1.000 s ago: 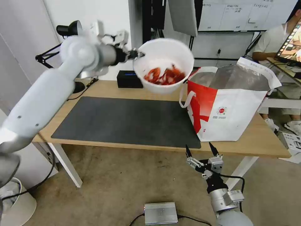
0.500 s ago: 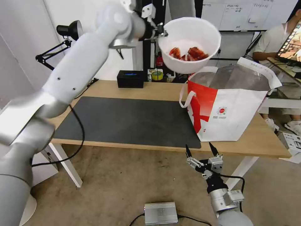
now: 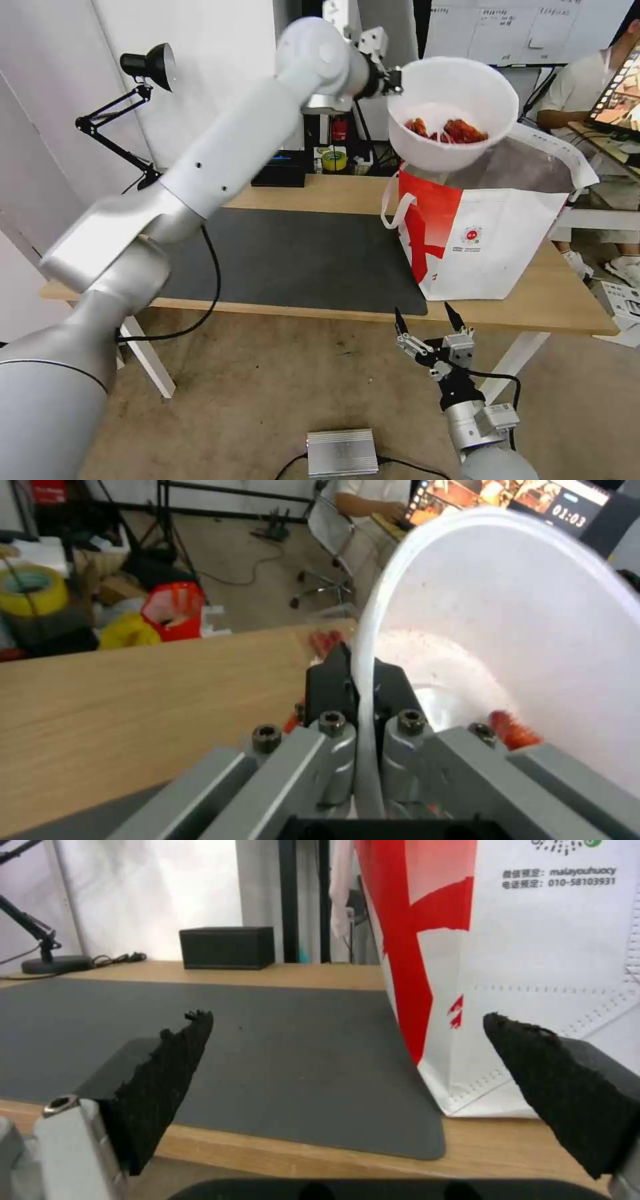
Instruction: Pick up the trash from the table and place it into the takeout bag.
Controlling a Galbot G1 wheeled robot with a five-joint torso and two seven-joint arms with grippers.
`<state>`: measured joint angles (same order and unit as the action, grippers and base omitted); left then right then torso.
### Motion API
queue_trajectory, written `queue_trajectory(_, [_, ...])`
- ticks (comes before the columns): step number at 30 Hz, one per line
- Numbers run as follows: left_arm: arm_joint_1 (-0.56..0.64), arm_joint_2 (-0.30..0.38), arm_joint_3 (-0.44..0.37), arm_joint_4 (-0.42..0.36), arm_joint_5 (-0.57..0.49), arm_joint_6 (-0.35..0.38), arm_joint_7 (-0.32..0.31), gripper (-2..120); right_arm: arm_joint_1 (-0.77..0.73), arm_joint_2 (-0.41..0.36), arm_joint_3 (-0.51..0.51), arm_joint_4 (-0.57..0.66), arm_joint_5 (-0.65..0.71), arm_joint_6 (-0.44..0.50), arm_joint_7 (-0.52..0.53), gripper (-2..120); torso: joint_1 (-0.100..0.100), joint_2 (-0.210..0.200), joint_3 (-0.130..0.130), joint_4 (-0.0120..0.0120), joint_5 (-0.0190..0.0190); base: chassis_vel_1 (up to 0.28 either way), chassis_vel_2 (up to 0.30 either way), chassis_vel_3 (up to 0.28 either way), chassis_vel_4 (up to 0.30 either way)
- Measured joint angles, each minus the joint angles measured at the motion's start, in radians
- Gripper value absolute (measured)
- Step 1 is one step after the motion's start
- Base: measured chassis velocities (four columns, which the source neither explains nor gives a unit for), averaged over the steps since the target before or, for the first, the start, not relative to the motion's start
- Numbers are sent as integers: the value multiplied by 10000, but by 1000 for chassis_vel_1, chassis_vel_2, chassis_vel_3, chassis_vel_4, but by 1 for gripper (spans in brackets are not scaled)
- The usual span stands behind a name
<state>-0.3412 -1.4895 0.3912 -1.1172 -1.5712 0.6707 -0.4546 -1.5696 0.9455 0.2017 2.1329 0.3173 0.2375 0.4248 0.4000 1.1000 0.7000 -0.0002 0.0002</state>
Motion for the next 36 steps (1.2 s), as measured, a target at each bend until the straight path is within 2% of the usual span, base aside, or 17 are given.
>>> queue_trajectory(2, [105, -322, -1, 223, 195, -45, 14, 0, 0, 0, 0, 0, 0, -1, 0, 100, 0, 0, 0, 0, 0, 0, 0, 0, 0])
queue_trajectory(7, [260, -650, 42, 582, 573, -164, 50, 0, 0, 0, 0, 0, 0, -1, 0, 100, 0, 0, 0, 3, -1, 0, 0, 0, 0])
queue_trajectory(22, [326, -977, 113, 1426, 1392, -534, 377, 0, 0, 0, 0, 0, 0, 0, 0, 100, 0, 0, 0, 4, -2, 0, 0, 0, 0])
queue_trajectory(36, [871, -763, 767, 832, 2483, -1445, 1029, 0, 0, 0, 0, 0, 0, -1, 0, 100, 0, 0, 0, 2, -2, 0, 0, 0, 0])
